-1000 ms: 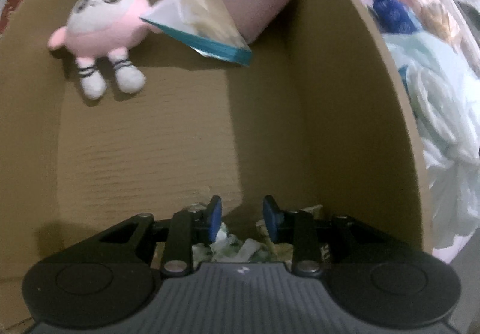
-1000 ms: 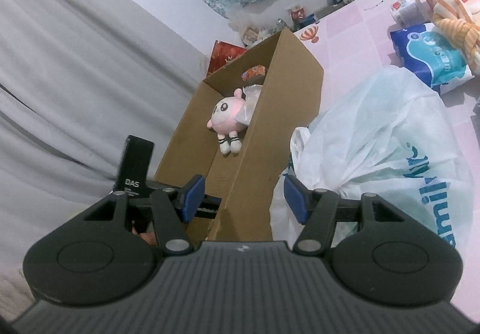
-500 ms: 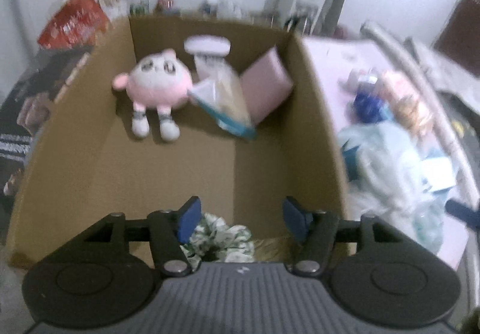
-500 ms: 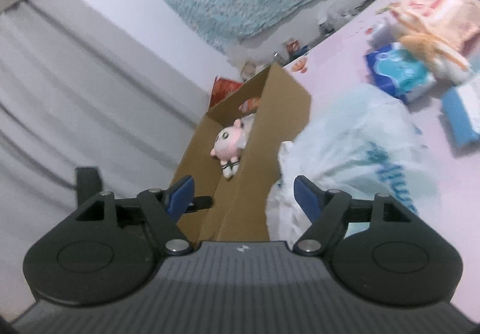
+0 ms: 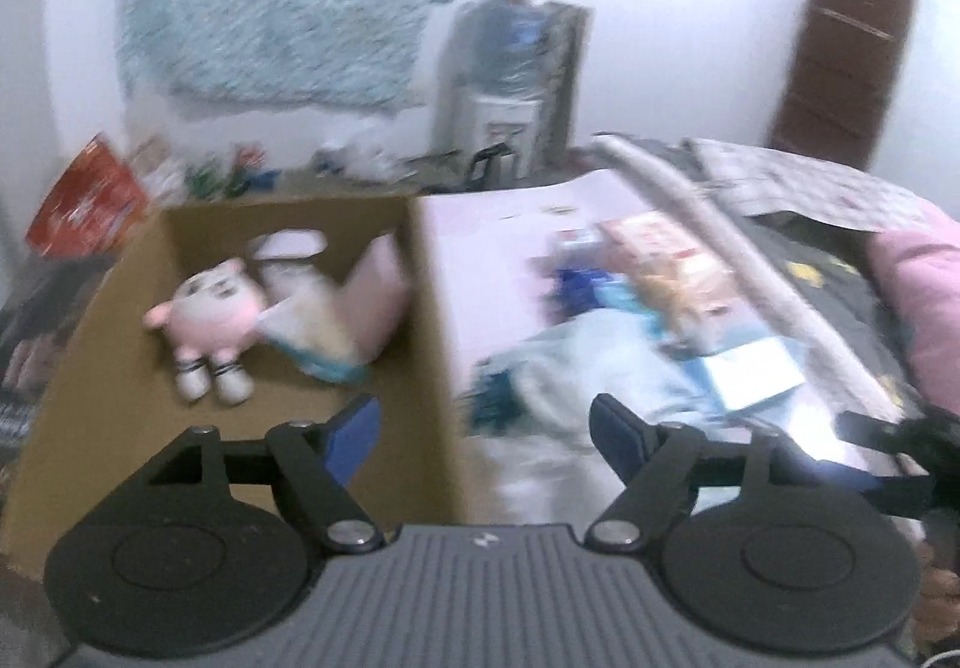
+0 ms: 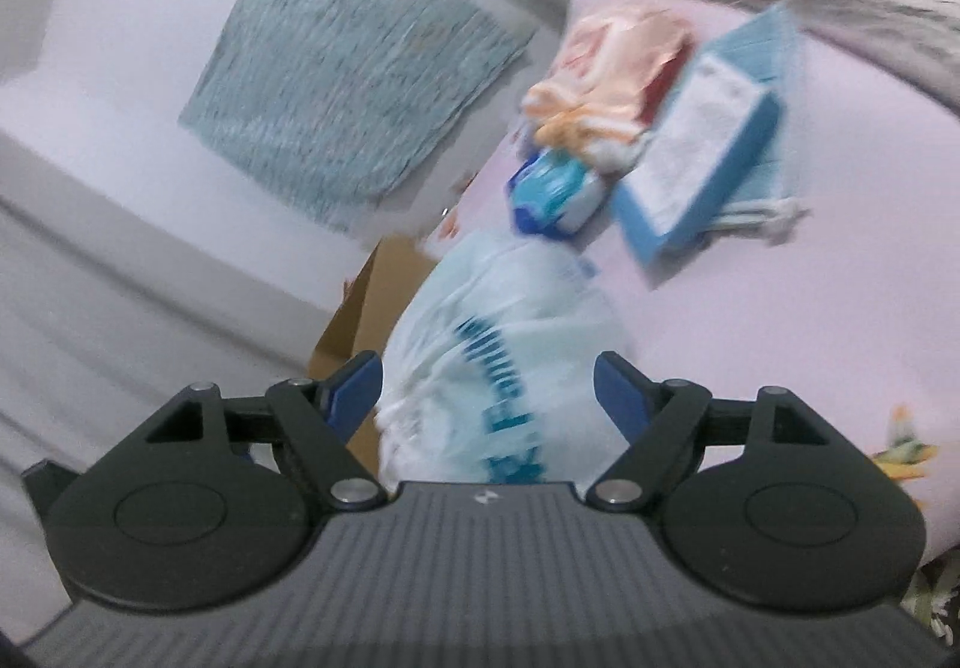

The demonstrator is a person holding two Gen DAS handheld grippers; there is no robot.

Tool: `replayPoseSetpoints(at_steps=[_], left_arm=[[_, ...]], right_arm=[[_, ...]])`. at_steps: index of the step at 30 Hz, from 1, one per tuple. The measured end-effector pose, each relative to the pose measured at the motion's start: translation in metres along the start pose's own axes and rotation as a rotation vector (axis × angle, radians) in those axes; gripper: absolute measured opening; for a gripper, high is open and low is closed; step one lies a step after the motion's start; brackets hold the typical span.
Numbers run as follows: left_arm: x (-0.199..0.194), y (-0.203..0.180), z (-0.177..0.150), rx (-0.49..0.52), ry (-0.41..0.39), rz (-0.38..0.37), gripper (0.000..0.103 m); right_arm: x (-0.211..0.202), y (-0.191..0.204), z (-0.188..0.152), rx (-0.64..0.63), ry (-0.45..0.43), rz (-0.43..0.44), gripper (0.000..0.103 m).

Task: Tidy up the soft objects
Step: 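Move both grippers back over the bed toward the blue-white box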

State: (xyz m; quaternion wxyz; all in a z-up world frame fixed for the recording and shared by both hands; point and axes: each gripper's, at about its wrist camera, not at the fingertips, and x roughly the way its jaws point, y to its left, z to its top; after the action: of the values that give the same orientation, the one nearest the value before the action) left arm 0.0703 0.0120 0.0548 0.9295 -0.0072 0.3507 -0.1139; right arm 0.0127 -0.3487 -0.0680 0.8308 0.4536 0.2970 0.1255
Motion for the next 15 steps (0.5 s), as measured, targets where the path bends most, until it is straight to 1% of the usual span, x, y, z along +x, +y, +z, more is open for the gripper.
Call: replayPoseSetpoints(at_steps=[2,5,7,9,11,12,14,15], left_arm=[[0.004,-0.022,0.000,0.035,-0.009,-0.046,0.081],[0.017,-0.056,-0.003,0.087,0.002,-0.094,0.081],[0.031,-0.077,-0.004,0.119,0.013,-0.124,0.081],[0.042,-0.092,-0.006,0.130,0.028,-0.136,0.079],[0.054,-0.107,-0.007,0.139,0.033,-0.139,0.078],[0.059,-0.112,-0.008,0.143,0.036,-0.139,0.074],[0.070,-0.122,-0.009,0.146,0.041,-0.145,0.069],[0.074,-0.126,-0.009,0.148,0.045,-0.146,0.066]], right_arm=[[-0.002,-0.009,0.006,0.005,-0.023,-0.013,0.078],[-0.004,-0.019,0.018,-0.016,-0.056,-0.035,0.079],[-0.003,-0.022,0.031,-0.055,-0.070,-0.060,0.078],[-0.001,-0.023,0.046,-0.112,-0.075,-0.094,0.078],[0.004,-0.024,0.062,-0.188,-0.078,-0.128,0.074],[0.008,-0.023,0.071,-0.230,-0.077,-0.148,0.072],[0.019,-0.025,0.091,-0.288,-0.070,-0.176,0.063],[0.026,-0.028,0.101,-0.306,-0.063,-0.188,0.060]])
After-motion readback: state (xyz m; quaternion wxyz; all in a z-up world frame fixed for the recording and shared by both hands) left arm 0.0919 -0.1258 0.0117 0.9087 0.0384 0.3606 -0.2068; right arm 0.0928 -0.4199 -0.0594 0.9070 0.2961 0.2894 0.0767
